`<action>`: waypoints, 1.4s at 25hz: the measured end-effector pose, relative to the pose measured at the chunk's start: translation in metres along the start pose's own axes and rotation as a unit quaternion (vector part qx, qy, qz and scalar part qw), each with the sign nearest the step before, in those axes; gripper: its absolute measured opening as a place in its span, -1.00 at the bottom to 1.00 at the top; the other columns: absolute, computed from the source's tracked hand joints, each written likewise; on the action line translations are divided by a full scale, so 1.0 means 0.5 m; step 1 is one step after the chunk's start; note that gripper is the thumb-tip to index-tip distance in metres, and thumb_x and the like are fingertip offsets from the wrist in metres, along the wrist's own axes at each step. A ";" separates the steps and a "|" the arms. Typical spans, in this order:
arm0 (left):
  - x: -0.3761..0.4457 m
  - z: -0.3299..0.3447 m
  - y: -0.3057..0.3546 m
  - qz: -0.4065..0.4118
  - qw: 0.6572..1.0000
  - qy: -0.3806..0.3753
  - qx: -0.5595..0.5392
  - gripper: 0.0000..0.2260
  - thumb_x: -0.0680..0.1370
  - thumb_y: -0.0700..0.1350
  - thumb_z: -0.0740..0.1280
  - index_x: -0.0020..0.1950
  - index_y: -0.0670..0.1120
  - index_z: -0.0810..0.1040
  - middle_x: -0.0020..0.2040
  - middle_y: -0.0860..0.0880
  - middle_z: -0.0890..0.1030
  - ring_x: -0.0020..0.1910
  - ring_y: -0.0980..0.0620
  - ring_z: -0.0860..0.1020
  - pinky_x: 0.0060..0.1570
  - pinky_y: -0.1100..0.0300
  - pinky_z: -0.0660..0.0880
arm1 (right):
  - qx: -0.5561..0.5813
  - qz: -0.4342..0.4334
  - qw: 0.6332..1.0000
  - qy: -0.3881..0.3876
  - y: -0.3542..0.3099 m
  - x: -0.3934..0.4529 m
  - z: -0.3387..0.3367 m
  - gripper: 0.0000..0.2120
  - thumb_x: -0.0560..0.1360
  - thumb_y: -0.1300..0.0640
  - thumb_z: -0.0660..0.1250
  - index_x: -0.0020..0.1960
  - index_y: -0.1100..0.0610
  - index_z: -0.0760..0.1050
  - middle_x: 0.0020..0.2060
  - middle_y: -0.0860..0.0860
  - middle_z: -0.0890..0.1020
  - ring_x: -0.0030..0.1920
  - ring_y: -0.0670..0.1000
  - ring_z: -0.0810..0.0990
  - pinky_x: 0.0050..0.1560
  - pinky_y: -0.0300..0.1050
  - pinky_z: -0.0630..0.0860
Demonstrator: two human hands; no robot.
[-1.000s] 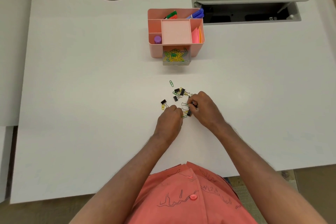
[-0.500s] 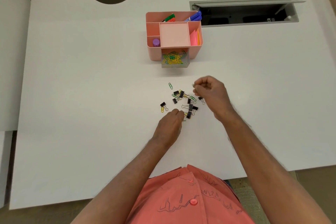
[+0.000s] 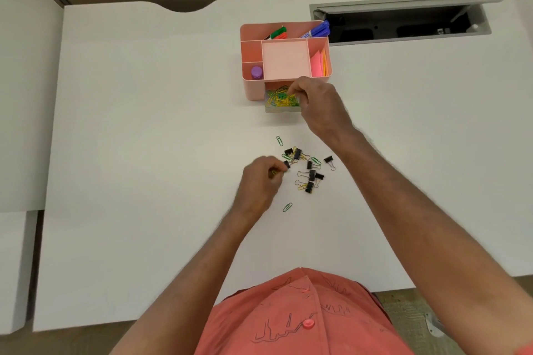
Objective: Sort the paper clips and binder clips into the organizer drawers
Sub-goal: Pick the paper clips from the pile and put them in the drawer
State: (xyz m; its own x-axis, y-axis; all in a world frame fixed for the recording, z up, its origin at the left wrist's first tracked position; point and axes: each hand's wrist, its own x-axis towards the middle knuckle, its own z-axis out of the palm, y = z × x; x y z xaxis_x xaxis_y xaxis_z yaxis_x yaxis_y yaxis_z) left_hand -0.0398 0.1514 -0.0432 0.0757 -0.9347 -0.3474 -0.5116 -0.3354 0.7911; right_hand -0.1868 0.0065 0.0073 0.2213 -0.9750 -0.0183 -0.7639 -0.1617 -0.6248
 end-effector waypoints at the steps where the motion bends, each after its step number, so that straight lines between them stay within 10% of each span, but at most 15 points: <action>1: 0.016 -0.019 0.018 0.006 1.000 0.026 -0.016 -0.74 0.52 -0.27 0.37 -0.15 0.13 0.62 -0.19 0.17 0.61 -0.29 0.31 0.55 -0.31 0.50 0.41 | 0.025 0.006 1.000 0.016 0.004 -0.002 0.000 -0.77 0.62 0.31 0.24 0.12 0.11 0.63 0.06 0.06 0.69 0.06 0.08 0.65 0.10 0.06 0.60; 12: 0.241 -0.093 0.183 0.145 0.979 0.099 0.099 -0.81 0.56 -0.31 0.30 0.06 -0.13 0.66 0.04 -0.07 0.65 0.00 -0.01 0.62 0.03 0.04 0.60 | 0.106 0.057 0.988 0.100 0.071 -0.134 0.013 -0.80 0.55 0.33 0.26 0.01 0.10 0.60 -0.06 -0.04 0.61 -0.10 -0.09 0.58 -0.05 -0.21 0.56; 17: 0.179 -0.070 0.134 0.223 0.964 0.135 0.060 -0.89 0.57 -0.26 0.34 0.03 -0.10 0.62 -0.01 -0.01 0.61 -0.13 0.05 0.55 -0.08 0.19 0.54 | 0.066 0.118 0.989 0.064 0.125 -0.192 0.023 -0.79 0.57 0.29 0.27 0.05 0.02 0.59 -0.02 -0.12 0.61 -0.03 -0.07 0.58 -0.02 -0.10 0.58; 28: 0.126 -0.017 -0.011 0.106 0.972 -0.007 0.210 -0.71 0.61 -0.17 0.30 0.32 -0.02 0.57 0.24 0.00 0.60 0.26 -0.07 0.46 0.18 0.05 0.48 | -0.219 0.089 0.971 -0.042 0.139 -0.221 0.063 -0.87 0.53 -0.04 0.43 0.04 -0.04 0.66 -0.04 -0.08 0.68 0.05 0.09 0.56 0.03 0.01 0.36; 35: 0.158 -0.001 0.005 0.125 0.954 -0.038 0.269 -0.93 0.61 -0.18 0.34 0.05 -0.10 0.60 0.06 -0.07 0.54 0.10 -0.10 0.50 -0.01 0.02 0.51 | -0.086 0.151 0.980 -0.092 0.132 -0.204 0.060 -0.94 0.48 0.18 0.32 -0.10 0.04 0.50 -0.19 -0.05 0.60 -0.11 0.06 0.54 -0.20 -0.04 0.47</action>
State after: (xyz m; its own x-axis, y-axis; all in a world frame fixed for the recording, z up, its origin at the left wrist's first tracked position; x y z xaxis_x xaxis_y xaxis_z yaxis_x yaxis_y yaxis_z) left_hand -0.0347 0.0765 -0.0682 -0.1584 -0.9595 -0.2329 -0.8724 0.0256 0.4881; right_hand -0.2413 0.0997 -0.0556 0.0620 -0.9408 -0.3332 -0.8990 0.0923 -0.4280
